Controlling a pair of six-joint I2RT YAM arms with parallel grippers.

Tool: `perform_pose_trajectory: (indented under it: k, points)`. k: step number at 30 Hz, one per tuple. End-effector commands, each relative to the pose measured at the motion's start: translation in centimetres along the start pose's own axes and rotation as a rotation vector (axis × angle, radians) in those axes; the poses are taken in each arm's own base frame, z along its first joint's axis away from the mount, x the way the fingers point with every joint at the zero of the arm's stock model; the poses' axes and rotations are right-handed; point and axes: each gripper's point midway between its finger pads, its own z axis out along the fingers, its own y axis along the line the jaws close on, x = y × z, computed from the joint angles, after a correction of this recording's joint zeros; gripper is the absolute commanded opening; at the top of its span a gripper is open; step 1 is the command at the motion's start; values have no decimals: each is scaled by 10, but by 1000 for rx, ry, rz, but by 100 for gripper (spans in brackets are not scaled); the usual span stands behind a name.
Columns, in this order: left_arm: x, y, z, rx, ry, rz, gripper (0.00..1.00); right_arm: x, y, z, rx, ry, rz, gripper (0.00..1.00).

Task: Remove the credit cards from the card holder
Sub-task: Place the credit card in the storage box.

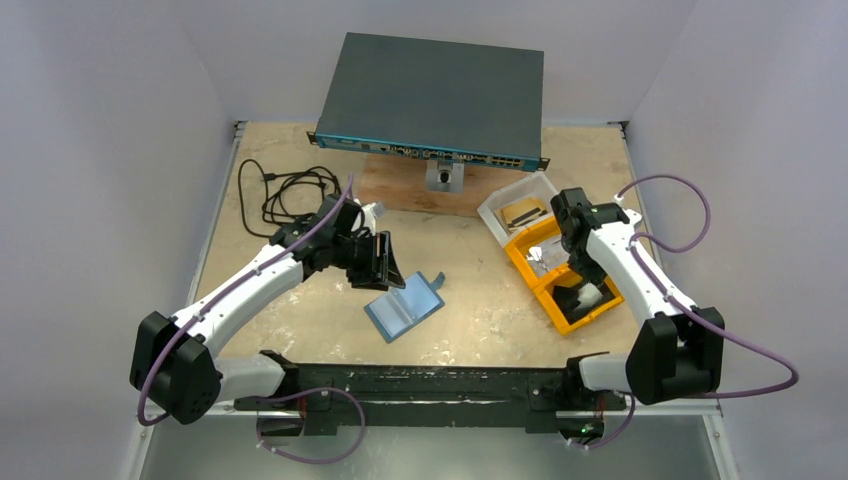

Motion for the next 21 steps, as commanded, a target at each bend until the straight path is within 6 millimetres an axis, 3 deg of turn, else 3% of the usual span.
perform_pose_trajectory:
  k: [1,11,21]
  points:
    - [-13,-10,-5,24,-38,46,49,-11,10,-8,-69,-18,-17,36]
    - [-13,-7,-4,3,-39,43,49,-26,26,-33,-282,-68,-38,77]
    - [-15,-3,-5,-27,-49,32,49,-29,39,-50,-405,-66,-68,90]
